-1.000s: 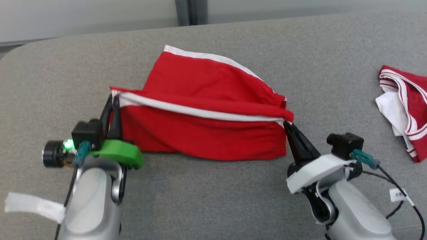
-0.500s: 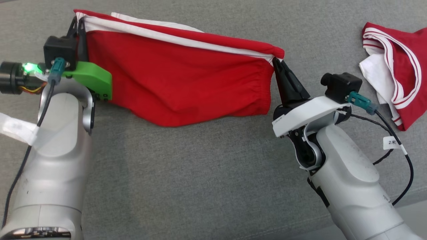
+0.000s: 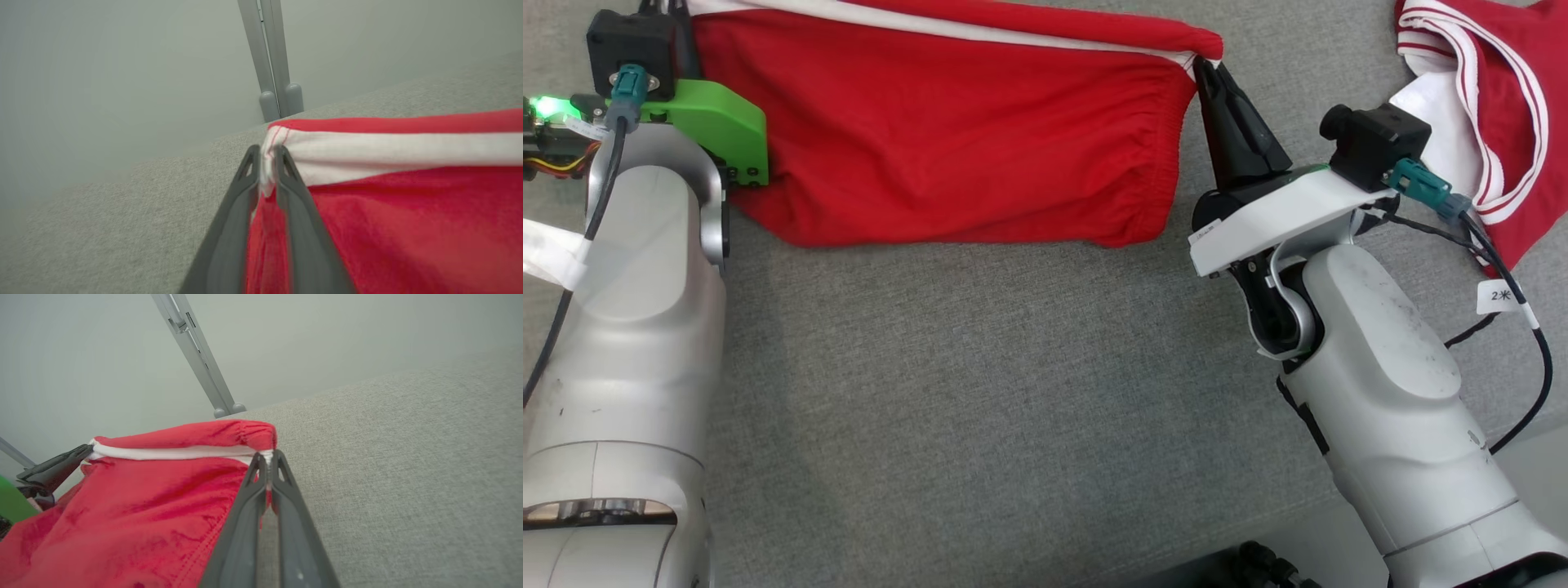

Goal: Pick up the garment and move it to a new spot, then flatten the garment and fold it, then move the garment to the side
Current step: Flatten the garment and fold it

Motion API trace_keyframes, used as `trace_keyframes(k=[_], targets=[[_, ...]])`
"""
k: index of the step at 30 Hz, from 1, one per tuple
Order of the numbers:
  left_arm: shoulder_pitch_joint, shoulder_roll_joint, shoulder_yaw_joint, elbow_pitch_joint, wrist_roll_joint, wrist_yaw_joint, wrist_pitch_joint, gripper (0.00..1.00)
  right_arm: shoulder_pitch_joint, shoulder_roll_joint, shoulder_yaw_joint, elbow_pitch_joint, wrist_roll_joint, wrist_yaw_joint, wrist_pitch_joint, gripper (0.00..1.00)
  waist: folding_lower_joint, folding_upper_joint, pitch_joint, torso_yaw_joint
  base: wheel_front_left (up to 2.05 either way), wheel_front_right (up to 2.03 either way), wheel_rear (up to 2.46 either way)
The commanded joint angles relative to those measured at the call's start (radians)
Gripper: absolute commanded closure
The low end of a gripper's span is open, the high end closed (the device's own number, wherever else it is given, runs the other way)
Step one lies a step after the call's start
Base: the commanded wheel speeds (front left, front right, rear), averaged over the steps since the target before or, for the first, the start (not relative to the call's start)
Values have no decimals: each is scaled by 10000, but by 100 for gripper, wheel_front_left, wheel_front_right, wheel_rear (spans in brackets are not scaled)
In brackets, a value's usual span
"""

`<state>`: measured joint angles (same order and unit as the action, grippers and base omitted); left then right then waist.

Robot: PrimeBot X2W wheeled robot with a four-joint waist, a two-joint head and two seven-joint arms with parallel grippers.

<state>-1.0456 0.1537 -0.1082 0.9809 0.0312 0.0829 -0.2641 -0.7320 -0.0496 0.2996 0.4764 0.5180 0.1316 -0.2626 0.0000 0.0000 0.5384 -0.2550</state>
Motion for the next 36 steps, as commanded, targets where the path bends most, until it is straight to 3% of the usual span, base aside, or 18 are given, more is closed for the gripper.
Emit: trace_keyframes(k=[1,10,17,22,23,24,36], targets=[[-104,24,10,-45,-90,76,3,0,-121,-31,-96,-72,-166,-17,-27,0,0,0,116,-40,0,0,0],[492,-245,86,-43,-573,-73,3,0,672,-23,-1111,-666,-1324,-16,-26,0,0,0,-373,389,0,0,0],[890,-493,21,1343,-805,-239,4,0,1492,-20,-1877,-934,-1753,-16,-27,0,0,0,-901,664,0,0,0],[1022,-487,-60,2575,-858,-228,628,0,1816,-21,-2004,-857,-1926,-16,-26,0,0,0,-1217,624,0,0,0],[1085,-504,-95,2680,-870,-289,701,41,1867,-22,-2027,-845,-1932,-16,-27,0,0,0,-1305,613,0,0,0],[1166,-523,-96,2754,-914,-317,741,100,1910,-22,-2054,-829,-1959,-16,-27,0,0,0,-1386,607,0,0,0],[2969,-924,412,2929,-2006,-727,146,100,3101,-22,-2522,-617,-2809,-16,-26,0,0,0,-3102,1105,0,0,0]])
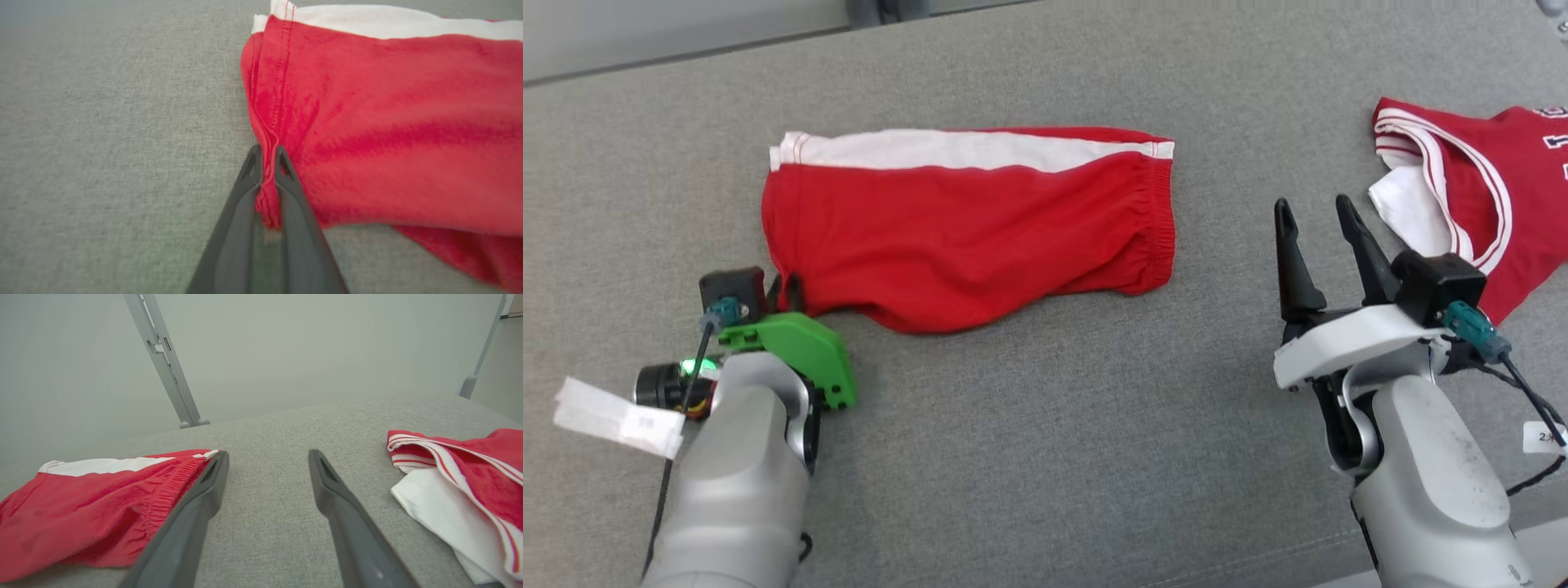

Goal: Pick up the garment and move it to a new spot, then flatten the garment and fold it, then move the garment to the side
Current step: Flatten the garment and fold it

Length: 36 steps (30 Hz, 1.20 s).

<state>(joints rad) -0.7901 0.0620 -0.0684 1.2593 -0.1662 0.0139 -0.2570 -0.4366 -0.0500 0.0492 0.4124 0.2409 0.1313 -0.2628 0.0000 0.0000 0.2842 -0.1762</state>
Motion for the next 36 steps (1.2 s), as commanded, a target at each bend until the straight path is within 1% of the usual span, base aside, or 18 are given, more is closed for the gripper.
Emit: trace_keyframes(k=[1,5,9,14,15,16,22,26,32,36], targets=[[599,-25,60,83,-118,-68,19,100,280,-14,-18,71,-119,-12,-25,0,0,0,-694,395,0,0,0],[1333,-73,44,-287,-401,-147,-37,100,754,-23,-133,238,-306,-12,-24,0,0,0,-1150,650,0,0,0],[2185,-89,-119,-1197,-713,-191,-54,100,1160,-20,-253,347,-293,-12,-24,0,0,0,-1499,829,0,0,0],[3232,-87,-479,-2694,-1023,172,-64,100,1573,-16,-310,482,-170,-10,-24,0,0,0,-1749,980,0,0,0],[3403,-87,-526,-2990,-1030,258,-65,61,1622,-16,-295,485,-155,-10,-25,0,0,0,-1758,989,0,0,0],[3618,-88,-633,-3338,-962,335,-65,0,1661,-18,-272,486,-145,-10,-24,0,0,0,-1758,997,0,0,0],[4752,-94,-910,-5713,-609,838,-66,0,1475,-19,85,439,252,-10,-25,0,0,0,-1668,1127,0,0,0],[5456,-90,-1050,-6885,-473,1058,-67,0,1155,-16,381,575,536,-10,-24,0,0,0,-1479,1329,0,0,0],[5796,-89,-1392,-7325,-574,1098,-67,0,395,-21,672,1307,193,-12,-24,0,0,0,-1068,1888,0,0,0],[5642,-84,-1690,-7338,-524,1052,-67,0,-169,-13,688,1987,507,-10,-24,0,0,0,-844,2287,0,0,0]])
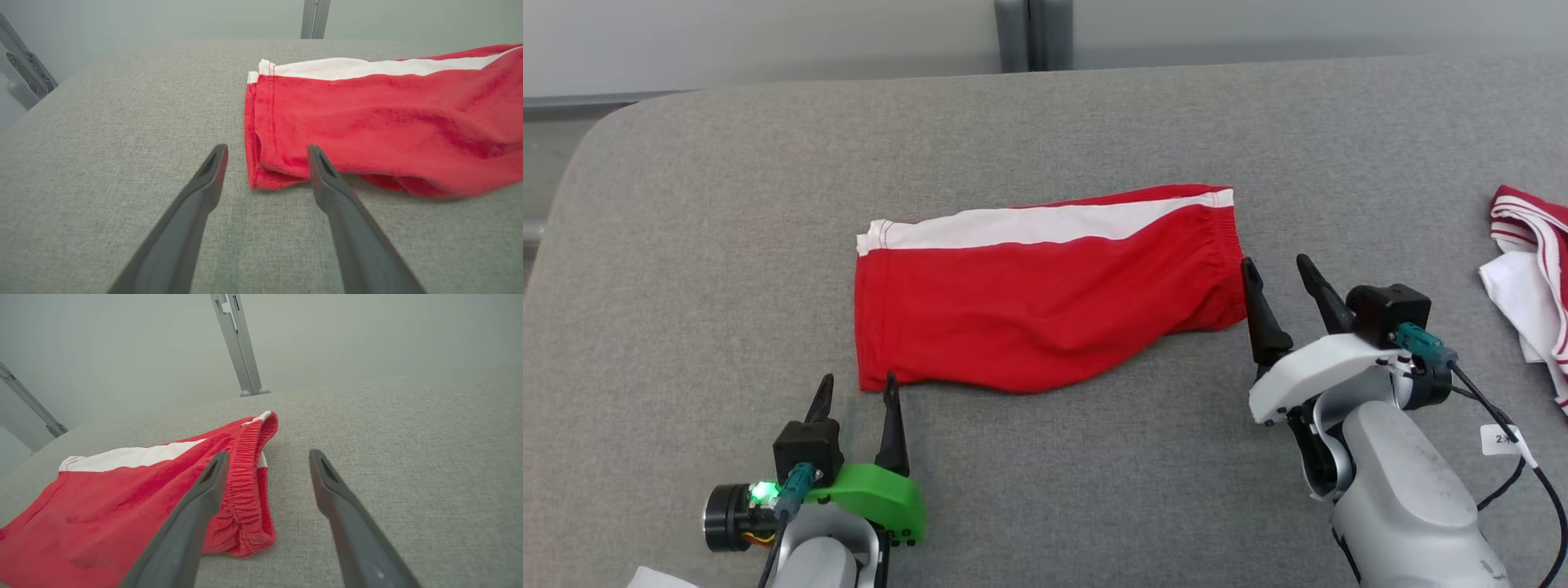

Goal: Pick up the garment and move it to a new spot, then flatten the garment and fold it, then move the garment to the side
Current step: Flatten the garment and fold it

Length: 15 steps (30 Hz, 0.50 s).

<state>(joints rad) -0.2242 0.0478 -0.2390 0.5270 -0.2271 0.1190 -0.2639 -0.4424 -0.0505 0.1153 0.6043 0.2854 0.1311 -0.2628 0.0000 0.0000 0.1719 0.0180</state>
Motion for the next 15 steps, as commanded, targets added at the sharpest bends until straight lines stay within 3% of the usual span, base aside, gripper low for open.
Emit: trace_keyframes(k=[1,13,14,15], targets=[[-45,56,-18,-4,85,18,2,0,-221,-14,17,218,55,-8,-25,0,0,0,321,412,0,0,0],[-270,51,-150,194,-54,47,1,0,-937,-13,398,3069,648,-10,1,0,0,0,739,732,0,0,0],[-274,51,-180,199,-55,34,1,0,-879,-12,434,3139,712,-10,6,23,0,0,735,717,0,0,0],[-274,49,-224,205,-55,11,1,0,-790,-10,486,3167,784,-10,12,58,0,0,719,694,0,0,0]])
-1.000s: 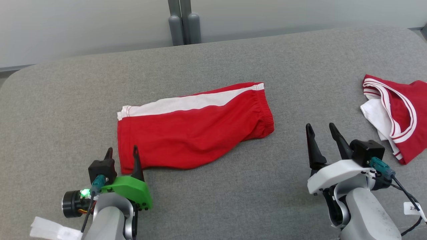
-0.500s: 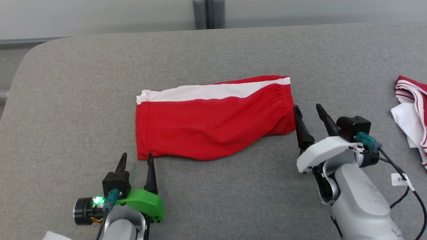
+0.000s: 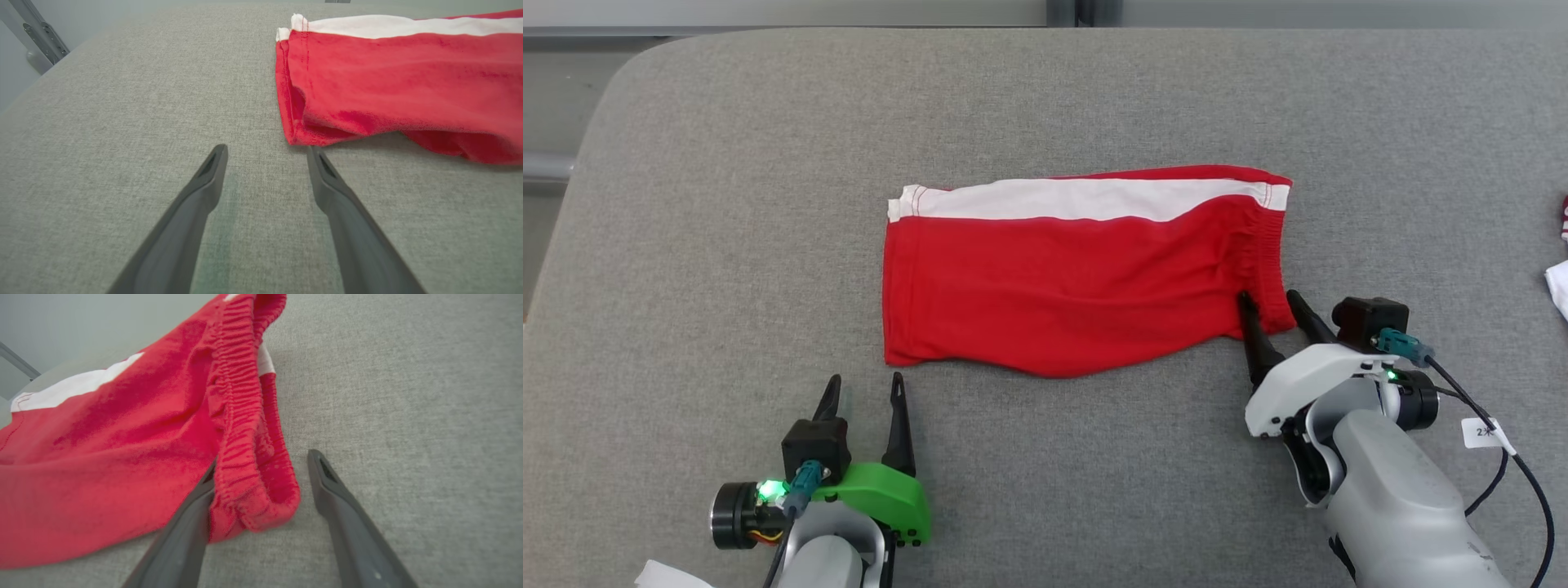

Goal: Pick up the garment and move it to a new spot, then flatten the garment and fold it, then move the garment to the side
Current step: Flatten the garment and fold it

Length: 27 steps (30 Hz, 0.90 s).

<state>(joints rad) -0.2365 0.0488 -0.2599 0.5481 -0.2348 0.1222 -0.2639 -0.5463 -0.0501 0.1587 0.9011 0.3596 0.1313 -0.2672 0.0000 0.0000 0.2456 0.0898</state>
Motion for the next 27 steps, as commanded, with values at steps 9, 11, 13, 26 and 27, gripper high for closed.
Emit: trace_keyframes(k=[9,11,13,26,27], targets=[[96,41,-110,171,60,-53,1,0,776,-175,-393,-556,668,-24,42,100,0,0,-353,-369,0,0,0],[156,43,-79,207,59,-73,1,0,853,-207,-498,-781,757,-16,33,100,0,0,-452,-439,0,0,0],[161,41,-73,230,77,-94,1,0,950,-277,-544,-979,826,-16,31,100,0,0,-541,-490,0,0,0],[452,41,-592,340,-534,-55,1,0,464,-851,1972,-2792,996,-7,31,100,0,0,-999,-56,0,0,0],[457,42,-664,326,-569,-46,1,0,409,-865,2166,-2818,1065,-7,30,100,0,0,-1020,85,0,0,0]])
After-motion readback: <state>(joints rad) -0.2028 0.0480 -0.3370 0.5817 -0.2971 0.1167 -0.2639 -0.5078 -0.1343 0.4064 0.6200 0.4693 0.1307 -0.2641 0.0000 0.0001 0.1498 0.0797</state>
